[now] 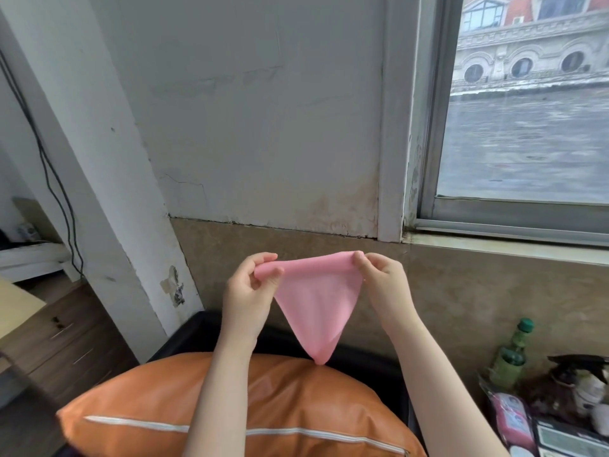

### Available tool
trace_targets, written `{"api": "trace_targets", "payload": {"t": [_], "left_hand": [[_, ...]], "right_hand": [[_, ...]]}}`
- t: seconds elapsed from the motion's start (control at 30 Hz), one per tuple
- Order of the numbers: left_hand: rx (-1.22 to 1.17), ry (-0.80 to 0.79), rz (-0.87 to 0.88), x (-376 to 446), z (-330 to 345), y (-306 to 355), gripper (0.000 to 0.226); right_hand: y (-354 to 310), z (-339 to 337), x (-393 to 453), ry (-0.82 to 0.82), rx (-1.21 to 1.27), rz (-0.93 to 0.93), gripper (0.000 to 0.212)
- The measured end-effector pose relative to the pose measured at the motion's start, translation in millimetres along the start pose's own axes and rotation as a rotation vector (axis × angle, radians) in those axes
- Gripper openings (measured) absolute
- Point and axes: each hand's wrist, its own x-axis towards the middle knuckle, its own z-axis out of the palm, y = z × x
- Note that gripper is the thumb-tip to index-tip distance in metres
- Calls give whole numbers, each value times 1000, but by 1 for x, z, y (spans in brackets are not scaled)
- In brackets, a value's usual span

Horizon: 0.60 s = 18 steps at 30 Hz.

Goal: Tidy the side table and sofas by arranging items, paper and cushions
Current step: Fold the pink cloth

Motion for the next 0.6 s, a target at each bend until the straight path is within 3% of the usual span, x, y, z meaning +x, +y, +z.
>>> {"api": "trace_targets", "payload": {"t": [0.07,0.17,0.3,0.43,0.6], "left_hand": [[63,-43,17,-1,-1,-2,20],[178,64,42,-2,2,-3,17],[71,85,-45,0,3,-6,11],[-97,44,-143,-1,5,-3,21],[-101,46,-174,-2,6,-3,27]], "right_hand": [[-2,0,0,0,70,20,38],[-3,0,-2,-6,127,10,41],[-1,-1,-3,-50,122,12,12],[2,-3,-2,-61,147,35,37],[-5,-5,-5,-1,84,-45,27]]}}
